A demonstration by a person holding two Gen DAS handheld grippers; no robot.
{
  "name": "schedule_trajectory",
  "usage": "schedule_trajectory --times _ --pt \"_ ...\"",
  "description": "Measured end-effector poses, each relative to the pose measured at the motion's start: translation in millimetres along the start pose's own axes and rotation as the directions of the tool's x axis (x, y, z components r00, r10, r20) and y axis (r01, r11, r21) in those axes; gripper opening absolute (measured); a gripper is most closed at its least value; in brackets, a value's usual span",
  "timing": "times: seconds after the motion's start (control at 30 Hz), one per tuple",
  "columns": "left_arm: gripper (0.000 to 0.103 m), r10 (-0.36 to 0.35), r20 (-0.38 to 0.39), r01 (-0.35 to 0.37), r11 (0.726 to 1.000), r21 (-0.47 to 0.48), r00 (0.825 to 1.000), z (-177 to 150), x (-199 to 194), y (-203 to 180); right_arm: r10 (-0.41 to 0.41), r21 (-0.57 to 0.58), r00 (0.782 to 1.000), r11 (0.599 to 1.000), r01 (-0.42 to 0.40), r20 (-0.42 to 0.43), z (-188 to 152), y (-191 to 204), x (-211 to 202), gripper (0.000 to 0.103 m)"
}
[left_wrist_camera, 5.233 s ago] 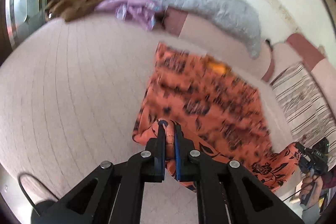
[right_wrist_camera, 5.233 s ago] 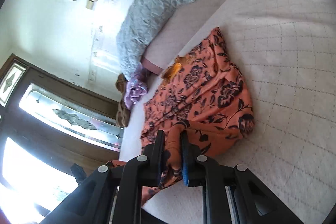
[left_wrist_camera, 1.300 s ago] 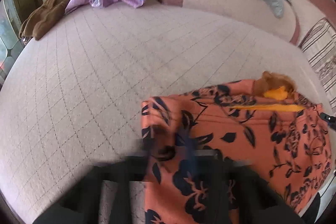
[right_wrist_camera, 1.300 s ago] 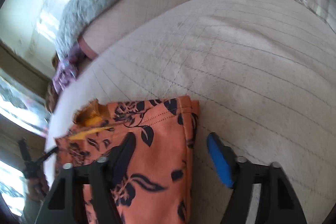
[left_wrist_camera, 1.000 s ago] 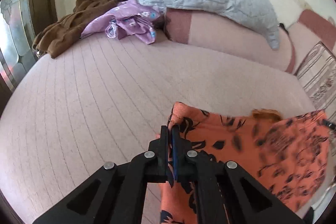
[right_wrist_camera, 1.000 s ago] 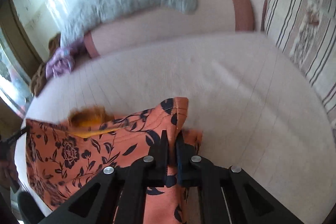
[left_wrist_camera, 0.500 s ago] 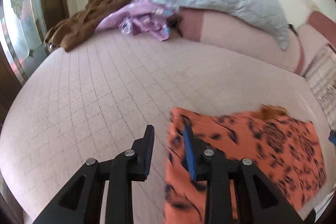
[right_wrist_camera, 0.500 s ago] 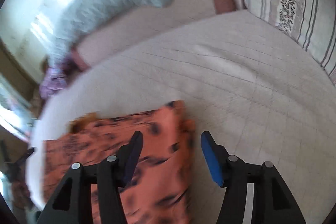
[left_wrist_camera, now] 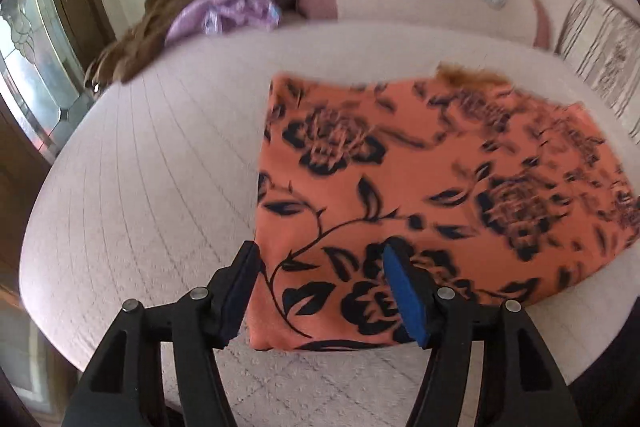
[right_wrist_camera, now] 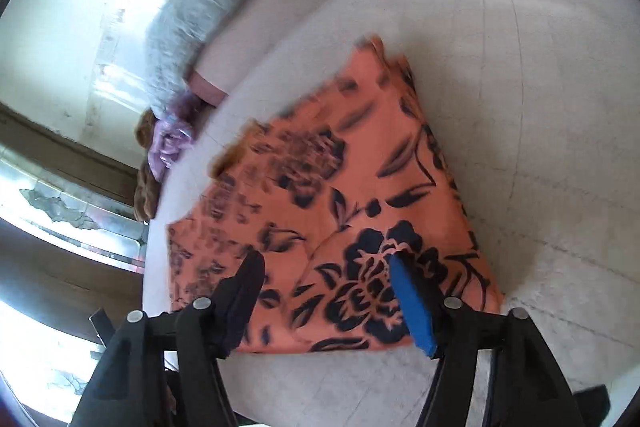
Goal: Fold small clothes
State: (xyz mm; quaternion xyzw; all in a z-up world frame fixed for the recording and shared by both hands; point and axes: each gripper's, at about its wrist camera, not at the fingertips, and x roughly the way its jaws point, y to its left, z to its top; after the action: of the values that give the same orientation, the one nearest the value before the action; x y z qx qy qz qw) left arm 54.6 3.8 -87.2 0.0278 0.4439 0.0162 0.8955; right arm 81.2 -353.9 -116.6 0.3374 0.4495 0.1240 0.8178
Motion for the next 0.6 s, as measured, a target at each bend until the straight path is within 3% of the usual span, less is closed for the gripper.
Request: schedule_trajectory --times 0.07,0.1,0.13,0.17,0.23,0.3,0.43,0.5,0.53,0.6 --pt "0.07 0.002 -0.086 -0.007 0.999 -0.051 0.996 -7 18 7 0.048 -0.033 0.998 0.998 -0.047 0.028 -3 2 -6 0.086" --pt "0.072 0.007 -0.148 -0.019 0.997 -0.075 0.989 -11 31 11 0.019 -0.016 1.0 1.0 -0.018 0.014 -7 -8 2 0.087" --pt "0.072 -0.015 -0.148 -0.001 0.994 -0.112 0.989 -11 32 16 -0.022 0.011 0.999 1.0 0.022 -0.023 -10 -23 14 0.085" --pt "0.072 -0.023 -0.141 0.003 0.991 -0.137 0.99 -9 27 20 -0.008 0.051 0.999 0.999 0.01 -0.036 -13 -35 18 0.078" --pt "0.072 -0.022 -0.096 0.005 0.986 -0.168 0.995 -3 7 25 0.027 0.118 0.999 0.993 -0.029 0.018 -13 -39 3 0.08" --pt "0.072 -0.026 -0.053 0.017 0.986 -0.166 0.998 4 -3 27 -0.004 0.077 0.999 0.997 0.0 0.043 -10 -24 -11 0.081" --pt "0.072 -0.038 -0.071 0.025 0.984 -0.174 0.997 12 1 23 0.051 -0.017 0.996 0.999 -0.05 0.071 -13 -8 -18 0.083" --pt "0.072 -0.032 -0.102 0.014 0.984 -0.176 0.994 13 7 21 -0.017 0.006 0.999 1.0 0.016 0.036 -19 -21 -5 0.084" --pt "0.072 -0.041 -0.102 0.022 0.984 -0.179 0.994 12 6 20 -0.065 0.057 0.998 0.996 0.066 -0.02 -23 -35 8 0.082" --pt "0.072 -0.034 -0.093 0.017 0.984 -0.179 0.995 12 5 20 -0.026 0.096 0.999 0.995 0.023 0.03 -26 -39 -4 0.082"
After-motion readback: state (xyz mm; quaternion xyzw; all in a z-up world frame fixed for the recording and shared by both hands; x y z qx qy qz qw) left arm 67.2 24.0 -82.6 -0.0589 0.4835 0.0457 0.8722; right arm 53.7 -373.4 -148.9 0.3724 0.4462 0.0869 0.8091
